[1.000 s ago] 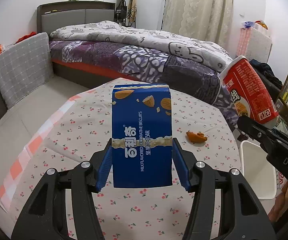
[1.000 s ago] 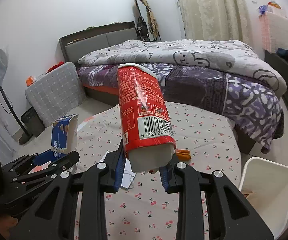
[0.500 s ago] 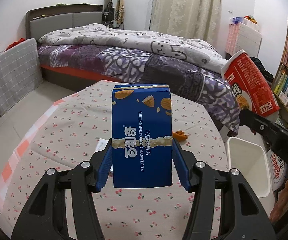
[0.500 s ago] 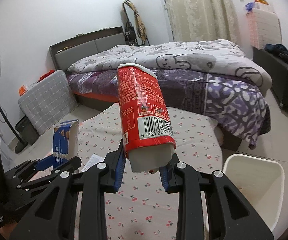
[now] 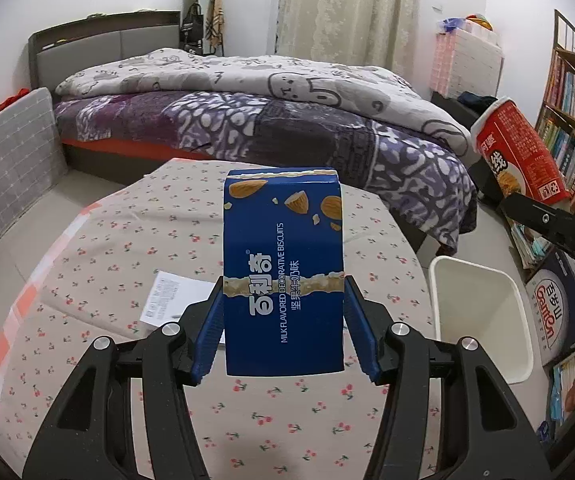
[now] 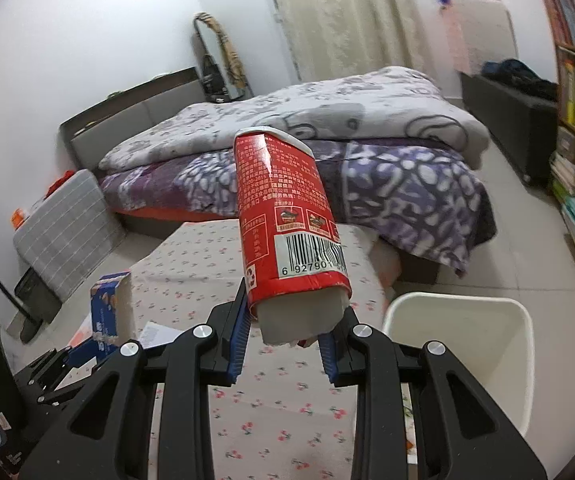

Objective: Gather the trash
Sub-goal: 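Lift the biscuit box and red cup and carry them over the bin, then open both grippers over the bin to drop the box and cup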

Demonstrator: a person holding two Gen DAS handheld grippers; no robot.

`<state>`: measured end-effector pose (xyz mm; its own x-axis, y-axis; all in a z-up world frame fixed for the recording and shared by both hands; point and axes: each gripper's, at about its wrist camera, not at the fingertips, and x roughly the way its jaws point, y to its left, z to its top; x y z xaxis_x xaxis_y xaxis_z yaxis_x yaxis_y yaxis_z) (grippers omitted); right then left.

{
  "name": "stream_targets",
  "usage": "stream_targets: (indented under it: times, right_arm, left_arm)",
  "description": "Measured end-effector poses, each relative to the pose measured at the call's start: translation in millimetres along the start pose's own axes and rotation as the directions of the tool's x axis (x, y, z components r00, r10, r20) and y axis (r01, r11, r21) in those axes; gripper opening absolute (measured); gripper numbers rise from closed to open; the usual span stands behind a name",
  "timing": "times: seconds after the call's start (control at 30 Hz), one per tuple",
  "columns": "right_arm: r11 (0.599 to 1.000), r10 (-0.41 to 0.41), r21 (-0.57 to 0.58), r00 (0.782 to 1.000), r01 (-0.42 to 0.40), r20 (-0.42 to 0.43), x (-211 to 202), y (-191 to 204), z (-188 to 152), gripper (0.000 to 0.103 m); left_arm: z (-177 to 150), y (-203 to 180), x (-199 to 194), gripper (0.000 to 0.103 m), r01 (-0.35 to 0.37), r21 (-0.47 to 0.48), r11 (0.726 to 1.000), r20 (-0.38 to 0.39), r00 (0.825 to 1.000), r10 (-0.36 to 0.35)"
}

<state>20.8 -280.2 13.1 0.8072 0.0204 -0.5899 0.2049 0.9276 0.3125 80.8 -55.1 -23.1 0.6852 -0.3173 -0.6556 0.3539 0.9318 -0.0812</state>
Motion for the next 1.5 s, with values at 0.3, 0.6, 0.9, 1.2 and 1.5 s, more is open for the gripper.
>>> stream_targets:
  times: [0.3, 0.6, 0.9, 1.2, 1.5]
  right_arm:
    - [0.992, -0.089, 0.088, 0.996, 0.089, -0.01, -16.1, -51.0, -0.1, 0.041]
    - [0.972, -0.177, 0.164, 0.984, 0.17, 0.023, -40.6, -95.8, 2.5, 0.066]
    - [0.943, -0.252, 0.234, 0.967, 0.239, 0.03, -57.2, -130.6, 4.0, 0.079]
    - [0.896, -0.288, 0.357, 0.958, 0.264, 0.014, -70.6, -167.5, 5.3, 0.09]
    - [0.861, -0.327, 0.422, 0.944, 0.284, 0.031, -86.5, -188.4, 8.8, 0.09]
  left_arm:
    - [-6.3, -33.7, 7.0, 0.053, 0.037, 0.049, 0.998, -0.015, 0.999, -0.037]
    - [-9.8, -68.8, 12.6, 0.053, 0.086, 0.074, 0.993, -0.035, 0.996, -0.084]
    - [-12.9, -115.5, 19.9, 0.053, 0.143, 0.12, 0.982, -0.061, 0.989, -0.137]
    - [-19.0, -170.4, 32.7, 0.053, 0.215, 0.151, 0.965, -0.107, 0.974, -0.201]
    - [-10.4, -225.0, 40.0, 0.066, 0.29, 0.177, 0.94, -0.148, 0.953, -0.266]
